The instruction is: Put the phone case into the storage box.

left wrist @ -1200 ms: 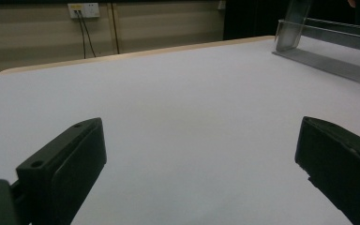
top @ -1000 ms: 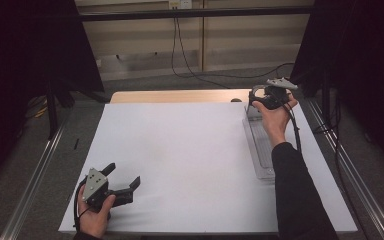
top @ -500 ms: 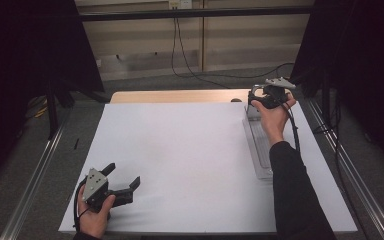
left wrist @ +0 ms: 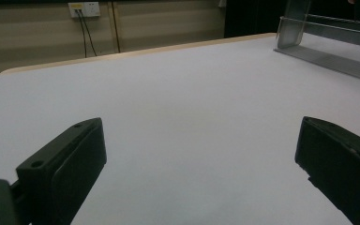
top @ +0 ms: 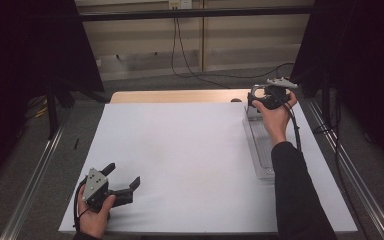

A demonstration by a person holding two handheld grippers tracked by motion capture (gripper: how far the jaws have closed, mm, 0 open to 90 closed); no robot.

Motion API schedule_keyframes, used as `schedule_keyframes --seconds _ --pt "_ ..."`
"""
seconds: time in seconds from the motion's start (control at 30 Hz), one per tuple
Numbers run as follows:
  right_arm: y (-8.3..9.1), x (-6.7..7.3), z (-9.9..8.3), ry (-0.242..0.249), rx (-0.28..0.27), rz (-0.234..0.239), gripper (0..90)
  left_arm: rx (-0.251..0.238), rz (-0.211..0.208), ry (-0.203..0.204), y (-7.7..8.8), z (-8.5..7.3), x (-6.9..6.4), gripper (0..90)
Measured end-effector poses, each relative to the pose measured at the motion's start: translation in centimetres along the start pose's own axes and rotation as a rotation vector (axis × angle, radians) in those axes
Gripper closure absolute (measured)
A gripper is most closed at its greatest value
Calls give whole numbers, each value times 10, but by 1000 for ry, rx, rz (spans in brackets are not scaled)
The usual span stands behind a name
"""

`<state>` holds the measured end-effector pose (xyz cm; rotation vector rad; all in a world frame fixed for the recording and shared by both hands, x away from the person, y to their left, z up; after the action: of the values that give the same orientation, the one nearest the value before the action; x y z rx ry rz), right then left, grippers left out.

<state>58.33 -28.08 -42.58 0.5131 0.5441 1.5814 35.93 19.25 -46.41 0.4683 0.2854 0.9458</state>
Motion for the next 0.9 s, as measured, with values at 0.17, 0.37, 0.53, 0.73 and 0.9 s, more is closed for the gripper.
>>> schedule_keyframes --seconds 0.17,0.37,0.53,0.73,0.9 --pt "1 -2 0 -5 0 2 18 -2 -3 0 0 0 0 22" --pt "5 -3 5 -8 -28 16 17 -2 -4 0 0 0 -1 22" --pt "9 -4 9 -4 -53 31 17 -2 -3 1 0 1 0 22" --pt "15 -6 12 -6 -75 37 13 -2 -11 -5 -1 1 -2 20" --pt "22 -8 19 -16 -114 55 13 -3 -10 -4 0 1 -1 21"
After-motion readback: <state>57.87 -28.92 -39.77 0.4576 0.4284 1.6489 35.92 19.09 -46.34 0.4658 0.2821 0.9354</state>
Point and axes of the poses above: each handheld gripper's, and its own axes: y roughly backward along the jaws, z roughly out of its top, x roughly to its left, the point moved 8 cm from there along -y, roughly forward along the jaws, and after that the axes turned 12 degrees about x, right-handed, at the moved point
